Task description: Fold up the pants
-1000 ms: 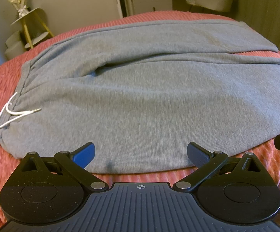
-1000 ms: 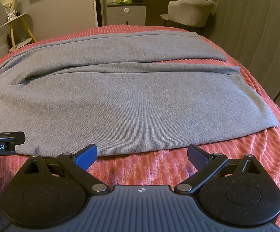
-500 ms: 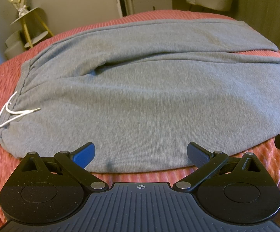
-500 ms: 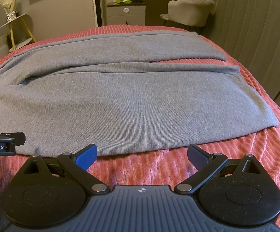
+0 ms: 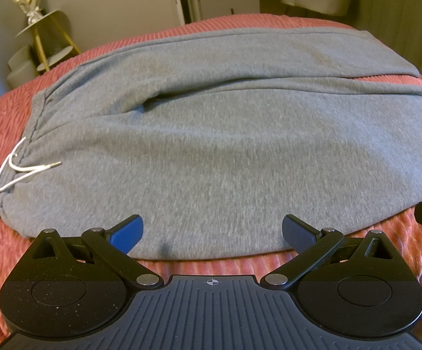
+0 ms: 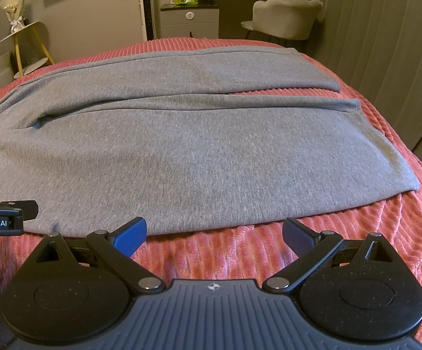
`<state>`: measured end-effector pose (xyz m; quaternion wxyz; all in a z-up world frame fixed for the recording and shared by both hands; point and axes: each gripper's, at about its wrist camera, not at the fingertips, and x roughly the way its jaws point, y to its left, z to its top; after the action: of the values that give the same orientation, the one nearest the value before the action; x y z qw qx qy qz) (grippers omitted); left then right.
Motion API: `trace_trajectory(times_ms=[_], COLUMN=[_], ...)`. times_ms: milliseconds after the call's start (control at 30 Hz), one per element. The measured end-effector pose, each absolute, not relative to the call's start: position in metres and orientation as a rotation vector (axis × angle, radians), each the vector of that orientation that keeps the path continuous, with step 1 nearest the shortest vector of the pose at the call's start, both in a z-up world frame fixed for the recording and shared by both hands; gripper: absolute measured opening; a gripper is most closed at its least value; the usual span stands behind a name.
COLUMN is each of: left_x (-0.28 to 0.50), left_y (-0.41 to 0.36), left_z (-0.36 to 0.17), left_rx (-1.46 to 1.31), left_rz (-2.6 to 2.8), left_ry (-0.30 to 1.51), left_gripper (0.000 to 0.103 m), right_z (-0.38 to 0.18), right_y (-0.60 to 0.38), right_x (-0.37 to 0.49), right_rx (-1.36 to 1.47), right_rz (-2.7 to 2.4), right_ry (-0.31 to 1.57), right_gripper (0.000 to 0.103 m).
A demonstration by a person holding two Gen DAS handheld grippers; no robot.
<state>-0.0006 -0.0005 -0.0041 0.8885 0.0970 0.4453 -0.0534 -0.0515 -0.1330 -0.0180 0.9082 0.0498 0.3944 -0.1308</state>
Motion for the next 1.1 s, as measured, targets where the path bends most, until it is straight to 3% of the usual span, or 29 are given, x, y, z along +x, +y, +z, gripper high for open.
trace_trajectory(times_ms=[1100], left_x=[-0.0012], left_y=[0.0007], left_z=[-0.0052], left_rx=[0.207], left_rz=[-0.111], left_ry=[0.939], left_gripper=[0.103], right_z=[-0.0189], right_y=[-0.1326], right_x=[-0.0515], right_rx=[0.105], right_rz=[-0.271], right_ry=[0.816], right_gripper=[0.099])
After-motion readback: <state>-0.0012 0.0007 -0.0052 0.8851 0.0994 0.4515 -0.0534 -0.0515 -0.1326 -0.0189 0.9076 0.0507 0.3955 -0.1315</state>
